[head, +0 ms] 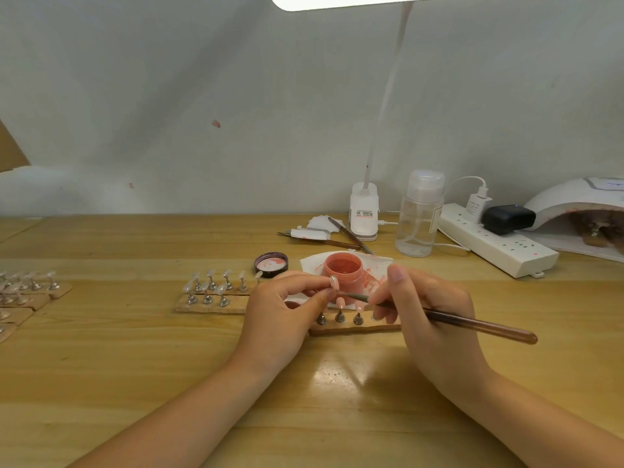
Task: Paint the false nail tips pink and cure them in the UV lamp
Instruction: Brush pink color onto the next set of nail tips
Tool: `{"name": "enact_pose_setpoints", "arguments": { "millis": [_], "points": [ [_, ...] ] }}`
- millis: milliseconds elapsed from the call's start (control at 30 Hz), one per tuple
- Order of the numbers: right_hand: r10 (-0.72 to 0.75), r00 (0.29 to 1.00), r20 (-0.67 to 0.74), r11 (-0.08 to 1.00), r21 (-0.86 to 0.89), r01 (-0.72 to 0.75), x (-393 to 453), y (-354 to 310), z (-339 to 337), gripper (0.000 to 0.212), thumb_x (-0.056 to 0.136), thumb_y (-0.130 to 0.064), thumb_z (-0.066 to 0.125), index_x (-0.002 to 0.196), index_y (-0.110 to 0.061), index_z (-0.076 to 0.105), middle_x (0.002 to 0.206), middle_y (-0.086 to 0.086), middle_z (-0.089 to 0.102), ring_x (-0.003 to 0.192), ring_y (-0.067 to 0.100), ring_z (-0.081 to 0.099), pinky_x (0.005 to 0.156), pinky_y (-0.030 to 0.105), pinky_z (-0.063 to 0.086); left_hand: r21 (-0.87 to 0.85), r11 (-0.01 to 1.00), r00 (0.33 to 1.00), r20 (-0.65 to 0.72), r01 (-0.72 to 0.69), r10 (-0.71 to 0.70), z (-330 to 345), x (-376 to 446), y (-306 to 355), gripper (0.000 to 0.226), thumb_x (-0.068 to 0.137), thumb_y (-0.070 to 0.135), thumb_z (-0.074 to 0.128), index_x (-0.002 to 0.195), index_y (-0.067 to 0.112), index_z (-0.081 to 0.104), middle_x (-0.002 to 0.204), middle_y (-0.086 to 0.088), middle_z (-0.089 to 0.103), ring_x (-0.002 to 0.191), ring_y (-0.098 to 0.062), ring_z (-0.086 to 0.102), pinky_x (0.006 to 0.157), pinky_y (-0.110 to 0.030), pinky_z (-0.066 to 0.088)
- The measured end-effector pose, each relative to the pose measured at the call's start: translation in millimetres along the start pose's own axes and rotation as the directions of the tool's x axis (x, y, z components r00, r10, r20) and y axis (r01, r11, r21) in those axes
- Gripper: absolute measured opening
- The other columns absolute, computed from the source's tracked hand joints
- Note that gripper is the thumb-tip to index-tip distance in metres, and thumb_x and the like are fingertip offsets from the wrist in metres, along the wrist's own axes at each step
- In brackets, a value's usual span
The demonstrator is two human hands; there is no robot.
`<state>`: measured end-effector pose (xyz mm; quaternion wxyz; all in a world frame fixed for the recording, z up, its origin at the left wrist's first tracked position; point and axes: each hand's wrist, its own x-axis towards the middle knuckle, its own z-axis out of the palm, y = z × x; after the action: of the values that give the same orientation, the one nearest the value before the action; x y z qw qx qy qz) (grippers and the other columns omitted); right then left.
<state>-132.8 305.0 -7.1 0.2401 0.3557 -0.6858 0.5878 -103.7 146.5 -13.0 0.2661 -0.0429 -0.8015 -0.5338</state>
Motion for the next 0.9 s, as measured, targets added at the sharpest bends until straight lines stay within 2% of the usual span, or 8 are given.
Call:
{"name": "enact_pose_setpoints", "arguments": {
  "millis": [100, 233, 300, 400, 567, 667, 800, 900],
  "points": [
    [0.031, 0.998, -0.050, 0.997, 0.075, -0.027, -0.6, -1.3, -0.6, 0.037, 0.090, -0.035, 0.041, 0.063, -0.021, 0.062, 0.059, 0.001, 0.061, 0.052, 0.006, 0.058, 0.049, 0.019, 0.046, -0.010, 1.000, 1.000, -0.001, 0.004, -0.004, -0.3, -0.5, 0.6, 0.022, 0.074, 0.009, 0.072, 0.077, 0.031, 0.071, 0.077, 0.009, 0.069, 0.072, -0.001, 0.061, 0.065, -0.011, 0.047],
    [0.064, 0.998, -0.017, 0.997, 0.049, -0.063, 0.4, -1.5, 1.8, 0.037, 0.092, -0.030, 0.043, 0.070, -0.011, 0.065, 0.061, 0.000, 0.063, 0.059, 0.007, 0.060, 0.055, 0.016, 0.046, -0.018, 1.000, 1.000, -0.006, 0.011, -0.012, 0.2, -0.7, 1.4, 0.022, 0.075, 0.009, 0.071, 0.076, 0.031, 0.071, 0.072, 0.011, 0.069, 0.069, 0.000, 0.061, 0.066, -0.011, 0.047],
    [0.126, 0.992, -0.025, 0.986, 0.117, -0.122, -0.4, -3.2, 2.2, 0.034, 0.091, -0.028, 0.050, 0.066, -0.011, 0.065, 0.058, 0.004, 0.063, 0.055, 0.007, 0.060, 0.052, 0.015, 0.046, -0.028, 0.999, 1.000, -0.003, 0.021, -0.021, 0.2, -0.9, 1.9, 0.019, 0.075, 0.010, 0.071, 0.078, 0.029, 0.071, 0.069, 0.011, 0.068, 0.068, -0.001, 0.061, 0.066, -0.013, 0.047],
    [0.196, 0.975, -0.104, 0.963, 0.210, -0.171, -0.7, -5.0, 1.5, 0.039, 0.087, -0.031, 0.043, 0.059, -0.013, 0.064, 0.054, 0.005, 0.061, 0.047, 0.009, 0.057, 0.046, 0.021, 0.046, -0.040, 0.999, 1.000, 0.001, 0.026, -0.026, -0.1, -1.2, 3.0, 0.018, 0.075, 0.013, 0.071, 0.077, 0.031, 0.070, 0.065, 0.016, 0.067, 0.067, 0.001, 0.061, 0.065, -0.010, 0.046],
    [0.189, 0.978, -0.091, 0.967, 0.191, -0.169, 1.0, -7.8, 4.4, 0.037, 0.089, -0.029, 0.043, 0.066, -0.009, 0.065, 0.064, 0.009, 0.064, 0.054, 0.008, 0.059, 0.052, 0.014, 0.046, -0.064, 0.997, 0.999, 0.009, 0.033, -0.032, -0.2, -1.4, 2.4, 0.016, 0.074, 0.012, 0.072, 0.076, 0.027, 0.071, 0.064, 0.017, 0.068, 0.066, 0.001, 0.061, 0.062, -0.011, 0.047],
    [0.223, 0.971, -0.083, 0.954, 0.221, -0.200, -0.5, -9.0, 4.4, 0.046, 0.090, -0.037, 0.044, 0.060, -0.009, 0.064, 0.056, 0.007, 0.063, 0.048, 0.006, 0.057, 0.047, 0.016, 0.045, -0.062, 0.997, 0.999, 0.008, 0.034, -0.033, -0.6, -1.2, 2.1, 0.018, 0.074, 0.014, 0.072, 0.076, 0.032, 0.070, 0.064, 0.018, 0.068, 0.063, 0.001, 0.060, 0.058, -0.014, 0.048],
    [0.215, 0.969, -0.120, 0.959, 0.214, -0.187, 0.6, -7.7, 3.7, 0.042, 0.090, -0.031, 0.040, 0.062, -0.012, 0.064, 0.056, 0.005, 0.063, 0.050, 0.007, 0.057, 0.048, 0.015, 0.044, -0.085, 0.996, 0.999, -0.007, 0.034, -0.035, 0.2, -1.3, 3.5, 0.014, 0.071, 0.022, 0.071, 0.073, 0.036, 0.069, 0.060, 0.016, 0.067, 0.050, -0.001, 0.053, 0.050, -0.014, 0.042],
    [0.208, 0.975, -0.081, 0.963, 0.190, -0.190, 1.5, -9.0, 5.9, 0.043, 0.089, -0.038, 0.042, 0.066, -0.009, 0.065, 0.062, 0.007, 0.064, 0.053, 0.007, 0.058, 0.051, 0.013, 0.044, -0.086, 0.996, 1.000, -0.010, 0.020, -0.021, 0.4, -1.8, 4.3, 0.014, 0.071, 0.022, 0.071, 0.072, 0.036, 0.070, 0.058, 0.017, 0.066, 0.043, 0.001, 0.047, 0.044, -0.009, 0.036]
  ]
}}
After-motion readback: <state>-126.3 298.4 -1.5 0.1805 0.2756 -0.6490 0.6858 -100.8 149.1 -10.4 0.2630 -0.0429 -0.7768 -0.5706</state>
